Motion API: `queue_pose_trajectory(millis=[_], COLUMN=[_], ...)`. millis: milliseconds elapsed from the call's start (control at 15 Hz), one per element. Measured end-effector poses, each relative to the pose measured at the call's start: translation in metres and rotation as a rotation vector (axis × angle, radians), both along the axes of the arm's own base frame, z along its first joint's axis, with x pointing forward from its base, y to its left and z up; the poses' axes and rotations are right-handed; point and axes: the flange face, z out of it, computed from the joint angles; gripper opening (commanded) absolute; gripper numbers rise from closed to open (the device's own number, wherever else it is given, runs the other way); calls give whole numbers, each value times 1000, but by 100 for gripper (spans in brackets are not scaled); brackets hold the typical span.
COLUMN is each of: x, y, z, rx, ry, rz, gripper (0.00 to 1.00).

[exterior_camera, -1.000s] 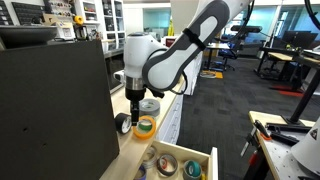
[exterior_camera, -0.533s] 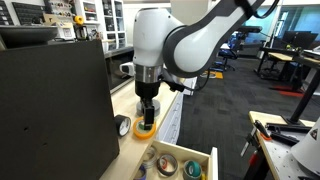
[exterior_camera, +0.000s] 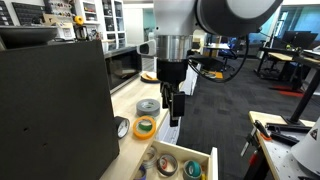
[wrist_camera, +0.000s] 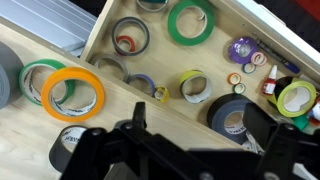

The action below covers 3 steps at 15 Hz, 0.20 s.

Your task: Take the black masking tape from the drawer and place on the counter top

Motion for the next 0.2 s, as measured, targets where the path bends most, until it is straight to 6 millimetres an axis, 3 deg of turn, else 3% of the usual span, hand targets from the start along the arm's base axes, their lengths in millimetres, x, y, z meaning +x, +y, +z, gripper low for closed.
queue_pose_trajectory(millis=[200], x=[-1], y=[1], z=[1], rx=[0], ry=[-1], rz=[2], gripper=[100])
